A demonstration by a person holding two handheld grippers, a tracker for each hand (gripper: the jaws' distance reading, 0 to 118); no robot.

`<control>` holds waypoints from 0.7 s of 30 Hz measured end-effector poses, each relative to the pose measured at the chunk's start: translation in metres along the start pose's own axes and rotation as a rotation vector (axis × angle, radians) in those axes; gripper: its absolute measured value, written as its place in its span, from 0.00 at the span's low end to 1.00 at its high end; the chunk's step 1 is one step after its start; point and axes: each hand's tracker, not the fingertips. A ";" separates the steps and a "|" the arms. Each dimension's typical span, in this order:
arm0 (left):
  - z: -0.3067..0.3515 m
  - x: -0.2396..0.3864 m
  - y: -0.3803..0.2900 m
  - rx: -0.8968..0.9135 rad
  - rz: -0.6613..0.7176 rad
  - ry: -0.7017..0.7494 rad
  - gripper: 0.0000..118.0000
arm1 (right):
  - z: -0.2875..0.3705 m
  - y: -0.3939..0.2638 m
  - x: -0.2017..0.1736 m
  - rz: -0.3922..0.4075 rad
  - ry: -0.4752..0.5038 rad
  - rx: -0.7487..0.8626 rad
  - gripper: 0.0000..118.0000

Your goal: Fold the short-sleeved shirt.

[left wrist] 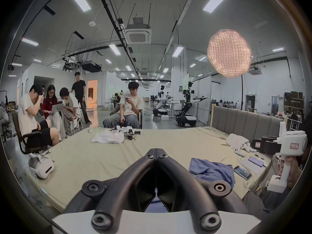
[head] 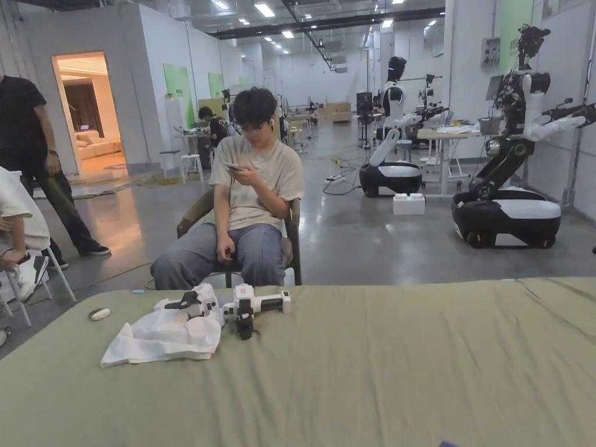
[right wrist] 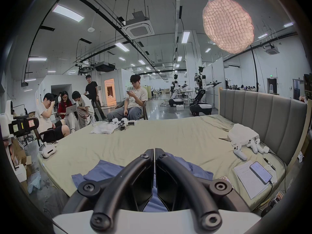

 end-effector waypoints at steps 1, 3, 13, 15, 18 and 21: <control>-0.005 -0.001 -0.003 -0.008 0.010 -0.006 0.00 | -0.001 -0.002 0.001 -0.001 -0.001 -0.008 0.00; -0.017 -0.005 -0.008 -0.065 0.036 -0.019 0.00 | -0.003 -0.008 0.003 -0.011 -0.011 -0.030 0.00; -0.196 -0.064 -0.122 -0.516 0.274 -0.019 0.60 | -0.021 -0.045 0.023 -0.079 0.008 -0.178 0.00; -0.239 -0.068 -0.140 -0.580 0.246 0.028 0.60 | -0.026 -0.052 0.029 -0.100 -0.008 -0.205 0.00; -0.297 -0.079 -0.159 -0.629 0.282 0.044 0.58 | -0.031 -0.064 0.040 -0.105 -0.053 -0.243 0.00; -0.339 -0.082 -0.174 -0.680 0.281 0.055 0.47 | -0.034 -0.072 0.049 -0.116 -0.090 -0.283 0.00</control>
